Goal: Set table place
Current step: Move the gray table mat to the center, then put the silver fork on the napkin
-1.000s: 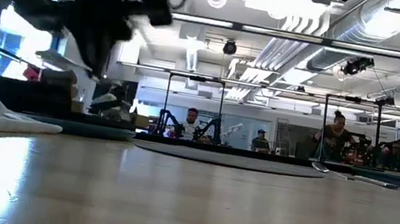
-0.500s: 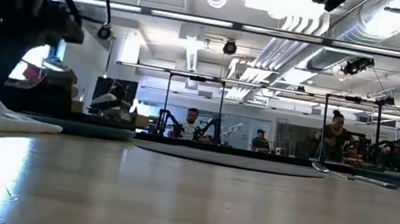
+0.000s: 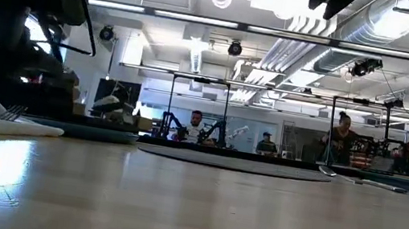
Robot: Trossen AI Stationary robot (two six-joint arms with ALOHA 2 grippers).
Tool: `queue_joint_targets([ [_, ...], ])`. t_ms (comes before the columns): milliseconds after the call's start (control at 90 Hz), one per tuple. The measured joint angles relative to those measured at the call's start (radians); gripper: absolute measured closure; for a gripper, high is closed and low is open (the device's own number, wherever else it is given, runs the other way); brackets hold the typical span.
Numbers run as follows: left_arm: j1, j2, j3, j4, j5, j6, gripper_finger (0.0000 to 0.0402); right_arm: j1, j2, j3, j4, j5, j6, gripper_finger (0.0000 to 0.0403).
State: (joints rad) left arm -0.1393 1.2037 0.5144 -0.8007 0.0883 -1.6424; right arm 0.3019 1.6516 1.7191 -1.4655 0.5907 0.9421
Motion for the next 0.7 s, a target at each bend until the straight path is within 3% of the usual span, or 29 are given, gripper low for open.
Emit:
queue_joint_targets([
  [156, -0.029, -0.001, -0.015, 0.014, -0.006, -0.028, 0.0382, -0.022, 0.000, 0.000, 0.017, -0.038, -0.003, 0.0155],
  [344, -0.034, -0.030, -0.014, 0.016, 0.037, 0.012, 0.0319, -0.101, 0.001, 0.000, 0.044, -0.247, -0.073, 0.0155],
  [489, -0.050, -0.103, 0.042, -0.027, 0.029, 0.064, 0.0266, -0.238, 0.044, 0.000, 0.202, -0.425, -0.263, 0.0155],
  [700, -0.071, -0.220, 0.138, -0.098, -0.053, 0.084, 0.0235, -0.439, 0.259, 0.000, 0.439, -0.439, -0.477, 0.0156],
])
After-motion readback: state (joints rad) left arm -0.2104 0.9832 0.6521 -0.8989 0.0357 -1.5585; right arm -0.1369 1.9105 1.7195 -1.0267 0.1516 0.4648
